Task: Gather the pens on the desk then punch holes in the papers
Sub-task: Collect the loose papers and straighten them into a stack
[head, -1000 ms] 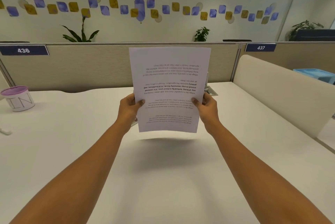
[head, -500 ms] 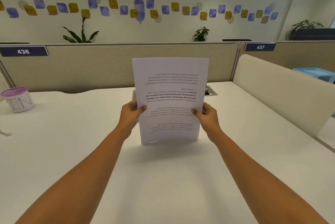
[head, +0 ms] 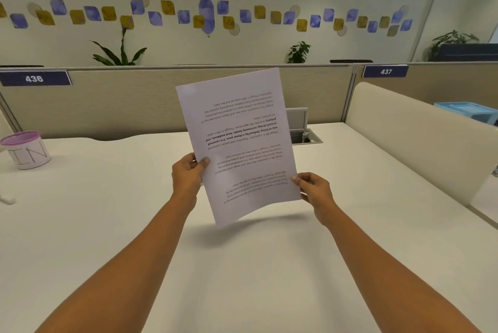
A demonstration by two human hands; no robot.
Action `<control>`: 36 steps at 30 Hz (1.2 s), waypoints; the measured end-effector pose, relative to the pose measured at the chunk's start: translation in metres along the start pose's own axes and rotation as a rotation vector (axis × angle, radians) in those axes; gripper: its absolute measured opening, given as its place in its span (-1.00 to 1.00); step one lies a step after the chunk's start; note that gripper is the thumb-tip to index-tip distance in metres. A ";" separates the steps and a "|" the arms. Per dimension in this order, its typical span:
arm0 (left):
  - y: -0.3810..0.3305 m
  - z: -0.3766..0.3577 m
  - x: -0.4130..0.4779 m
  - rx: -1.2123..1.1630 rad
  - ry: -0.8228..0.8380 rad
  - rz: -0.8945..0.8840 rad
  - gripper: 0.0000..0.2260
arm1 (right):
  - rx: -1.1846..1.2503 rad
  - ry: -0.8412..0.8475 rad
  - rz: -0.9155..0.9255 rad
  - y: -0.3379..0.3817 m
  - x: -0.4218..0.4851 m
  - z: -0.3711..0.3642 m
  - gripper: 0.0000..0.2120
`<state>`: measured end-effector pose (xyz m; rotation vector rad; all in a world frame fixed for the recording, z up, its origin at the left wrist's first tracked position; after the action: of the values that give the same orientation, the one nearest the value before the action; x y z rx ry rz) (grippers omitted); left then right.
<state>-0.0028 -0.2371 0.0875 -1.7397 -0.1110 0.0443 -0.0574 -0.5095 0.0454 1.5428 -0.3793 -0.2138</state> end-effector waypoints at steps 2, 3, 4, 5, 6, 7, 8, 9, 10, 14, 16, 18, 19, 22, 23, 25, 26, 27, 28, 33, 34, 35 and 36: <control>0.002 -0.001 -0.002 -0.037 -0.002 0.009 -0.83 | 0.078 -0.022 -0.016 0.000 0.000 0.002 -0.91; 0.004 -0.001 -0.003 -0.058 -0.006 0.017 -0.83 | 0.118 -0.027 -0.023 0.000 0.000 0.002 -0.91; 0.006 -0.001 -0.004 -0.079 -0.011 0.026 -0.83 | 0.154 -0.028 -0.030 -0.001 -0.001 0.002 -0.92; 0.009 -0.001 -0.006 -0.098 -0.017 0.036 -0.82 | 0.186 -0.027 -0.038 -0.002 -0.001 0.001 -0.93; 0.011 -0.002 -0.007 -0.116 -0.025 0.044 -0.81 | 0.219 -0.026 -0.049 -0.002 -0.002 -0.001 -0.94; 0.013 -0.003 -0.008 -0.139 -0.034 0.053 -0.80 | 0.255 -0.028 -0.062 -0.003 -0.003 -0.003 -0.92; 0.015 -0.004 -0.009 -0.167 -0.044 0.062 -0.80 | 0.292 -0.035 -0.074 -0.004 -0.004 -0.007 -0.87; 0.017 -0.006 -0.011 -0.195 -0.053 0.069 -0.81 | 0.332 -0.046 -0.085 -0.003 -0.005 -0.010 -0.80; 0.019 -0.008 -0.012 -0.219 -0.059 0.073 -0.82 | 0.374 -0.063 -0.092 -0.003 -0.006 -0.015 -0.74; 0.023 -0.016 -0.017 -0.319 -0.079 0.096 -0.86 | 0.535 -0.132 -0.121 -0.003 -0.011 -0.031 -0.52; 0.025 -0.019 -0.019 -0.359 -0.085 0.116 -0.86 | 0.573 -0.126 -0.130 -0.003 -0.014 -0.039 -0.50; 0.026 -0.021 -0.020 -0.380 -0.084 0.133 -0.85 | 0.546 -0.093 -0.097 -0.002 -0.016 -0.048 -0.55; 0.026 -0.021 -0.020 -0.385 -0.076 0.138 -0.84 | 0.505 -0.080 -0.060 0.000 -0.017 -0.050 -0.59; 0.022 -0.012 -0.017 -0.341 -0.054 0.135 -0.84 | 0.333 -0.055 0.053 0.008 -0.014 -0.046 -0.68; 0.019 -0.006 -0.013 -0.328 -0.057 0.128 -0.79 | 0.277 -0.051 0.075 0.011 -0.012 -0.042 -0.69; 0.012 0.008 -0.007 -0.315 -0.100 0.109 -0.68 | 0.197 -0.043 0.105 0.015 -0.008 -0.034 -0.71; 0.008 0.014 -0.004 -0.312 -0.130 0.098 -0.66 | 0.176 -0.039 0.119 0.017 -0.006 -0.030 -0.73; 0.004 0.021 -0.002 -0.317 -0.153 0.092 -0.65 | 0.165 -0.036 0.130 0.019 -0.004 -0.027 -0.76; 0.003 0.027 0.000 -0.325 -0.164 0.098 -0.65 | 0.161 -0.036 0.137 0.021 -0.003 -0.023 -0.80; -0.001 0.050 0.004 0.016 -0.089 0.079 -0.77 | 0.130 -0.068 0.151 0.029 0.003 -0.010 -0.84; -0.001 0.051 0.004 0.105 -0.062 0.061 -0.76 | 0.114 -0.071 0.156 0.030 0.003 -0.008 -0.83; 0.000 0.052 0.005 0.165 -0.041 0.049 -0.75 | 0.095 -0.072 0.159 0.032 0.004 -0.007 -0.82; 0.000 0.052 0.005 0.202 -0.026 0.046 -0.76 | 0.072 -0.073 0.158 0.034 0.004 -0.007 -0.80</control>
<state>-0.0025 -0.1853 0.0784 -1.5405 -0.0827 0.1080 -0.0545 -0.5034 0.0793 1.5700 -0.5696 -0.1345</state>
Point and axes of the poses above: each hand's wrist, its own x-axis towards the middle knuckle, its own z-axis out of the back of the hand, y = z × x, the point moved 3 cm from there along x, towards the middle knuckle, and after that the axes turned 7 degrees about z, right-handed, at the moved point
